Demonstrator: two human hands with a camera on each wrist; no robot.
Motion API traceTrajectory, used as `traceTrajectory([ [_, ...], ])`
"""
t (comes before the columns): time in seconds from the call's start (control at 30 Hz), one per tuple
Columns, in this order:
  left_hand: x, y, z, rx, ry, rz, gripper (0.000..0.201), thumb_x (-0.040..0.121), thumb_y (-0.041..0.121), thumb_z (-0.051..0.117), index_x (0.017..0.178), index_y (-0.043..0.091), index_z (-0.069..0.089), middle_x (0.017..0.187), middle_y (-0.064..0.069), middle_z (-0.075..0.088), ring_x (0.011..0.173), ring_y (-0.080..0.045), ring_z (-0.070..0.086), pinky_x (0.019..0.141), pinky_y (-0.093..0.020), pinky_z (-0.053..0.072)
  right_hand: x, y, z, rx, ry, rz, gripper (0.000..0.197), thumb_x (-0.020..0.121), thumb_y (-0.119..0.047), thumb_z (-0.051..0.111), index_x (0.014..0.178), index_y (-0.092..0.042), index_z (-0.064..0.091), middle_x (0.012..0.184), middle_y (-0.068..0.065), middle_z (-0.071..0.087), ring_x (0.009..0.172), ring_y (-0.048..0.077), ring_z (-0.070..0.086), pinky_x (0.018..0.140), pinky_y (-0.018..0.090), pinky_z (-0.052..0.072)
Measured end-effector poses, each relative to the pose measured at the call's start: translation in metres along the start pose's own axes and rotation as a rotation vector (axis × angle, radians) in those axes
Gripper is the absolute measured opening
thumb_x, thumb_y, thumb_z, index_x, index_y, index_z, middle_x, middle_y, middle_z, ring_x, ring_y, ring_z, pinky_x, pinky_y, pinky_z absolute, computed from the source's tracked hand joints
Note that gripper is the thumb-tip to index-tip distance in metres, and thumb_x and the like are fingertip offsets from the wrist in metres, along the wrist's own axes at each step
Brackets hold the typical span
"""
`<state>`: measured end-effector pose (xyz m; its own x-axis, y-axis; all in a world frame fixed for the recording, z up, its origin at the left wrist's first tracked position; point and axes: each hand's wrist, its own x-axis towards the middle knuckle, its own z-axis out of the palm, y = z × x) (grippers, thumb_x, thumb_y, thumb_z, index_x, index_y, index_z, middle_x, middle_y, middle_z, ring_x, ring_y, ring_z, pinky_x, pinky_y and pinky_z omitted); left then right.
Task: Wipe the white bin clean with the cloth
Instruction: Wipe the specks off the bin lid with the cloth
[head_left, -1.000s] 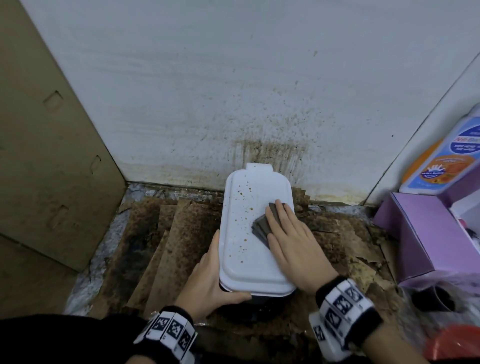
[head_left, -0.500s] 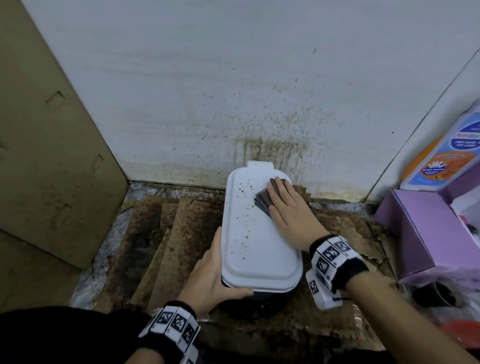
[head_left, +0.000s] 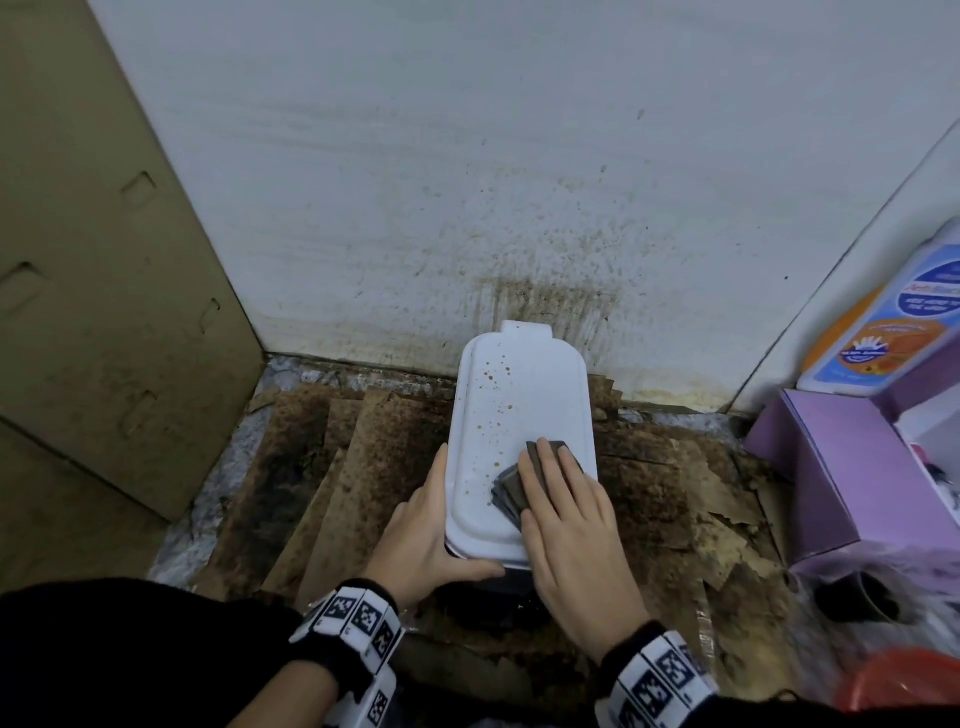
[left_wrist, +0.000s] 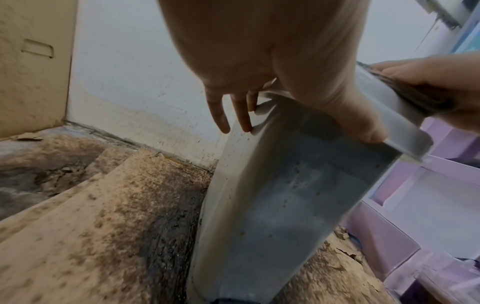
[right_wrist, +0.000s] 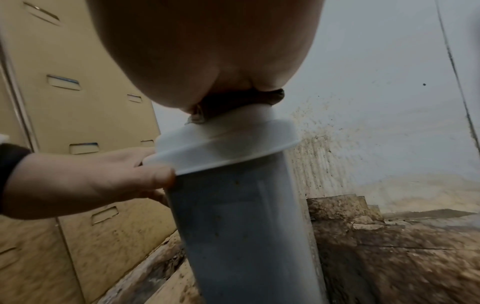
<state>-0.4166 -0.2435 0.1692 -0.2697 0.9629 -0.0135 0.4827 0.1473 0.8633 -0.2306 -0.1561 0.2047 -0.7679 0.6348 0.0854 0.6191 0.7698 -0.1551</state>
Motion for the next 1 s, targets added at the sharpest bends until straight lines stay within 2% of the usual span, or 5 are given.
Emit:
traceTrajectory([
  [0.43, 0.003, -0.023, 0.007, 0.056, -0.068, -0.162, 0.132, 0.066, 0.07, 0.076, 0.154, 0.048, -0.021, 0.159, 0.027, 0.03, 0.146, -0.008, 0.037, 0.117, -0.052, 0.034, 0.016, -0.047, 0.004, 0.073, -0.053, -0.085, 0.059, 0.104, -0.034, 0.02, 0.16, -0.018, 0.008, 0.168, 0.0, -0.003, 0.154, 0.019, -0.006, 0.12, 0.041, 0.008],
  [0.67, -0.021, -0.001, 0.015, 0.016, 0.004, -0.277, 0.165, 0.041, 0.089, 0.075, 0.141, 0.039, -0.046, 0.169, 0.012, 0.005, 0.154, -0.016, 0.016, 0.123, -0.048, 0.019, 0.011, -0.019, -0.01, 0.358, 0.068, -0.004, 0.057, 0.109, -0.039, 0.025, 0.159, -0.026, 0.003, 0.166, -0.008, -0.012, 0.151, 0.002, -0.015, 0.123, 0.03, -0.011],
  [0.77, -0.031, 0.014, 0.021, -0.049, 0.221, -0.281, 0.159, 0.038, 0.101, 0.059, 0.149, 0.038, -0.034, 0.168, 0.01, 0.001, 0.154, -0.018, 0.014, 0.122, -0.051, 0.022, 0.009, 0.003, -0.004, 0.422, 0.187, 0.184, 0.054, 0.107, -0.04, 0.026, 0.157, -0.022, 0.017, 0.167, -0.005, 0.005, 0.151, 0.001, -0.004, 0.124, 0.03, -0.006],
  [0.83, -0.032, 0.022, 0.022, 0.063, 0.352, -0.204, 0.134, 0.059, 0.102, 0.04, 0.159, 0.03, -0.013, 0.167, 0.005, 0.007, 0.153, -0.019, 0.016, 0.122, -0.046, 0.022, 0.008, 0.012, 0.001, 0.484, 0.175, 0.283, 0.055, 0.107, -0.043, 0.027, 0.157, -0.025, 0.014, 0.166, -0.005, 0.004, 0.152, 0.005, -0.002, 0.124, 0.031, -0.001],
  [1.0, -0.023, 0.033, 0.026, 0.544, 0.343, 0.137, 0.062, 0.102, 0.06, 0.028, 0.151, 0.023, 0.038, 0.161, -0.003, 0.027, 0.148, -0.023, 0.029, 0.118, -0.049, 0.03, 0.008, 0.019, 0.014, 0.676, 0.05, 0.31, 0.063, 0.105, -0.049, 0.021, 0.156, -0.032, -0.012, 0.162, -0.016, -0.022, 0.147, -0.007, -0.019, 0.125, 0.03, 0.0],
])
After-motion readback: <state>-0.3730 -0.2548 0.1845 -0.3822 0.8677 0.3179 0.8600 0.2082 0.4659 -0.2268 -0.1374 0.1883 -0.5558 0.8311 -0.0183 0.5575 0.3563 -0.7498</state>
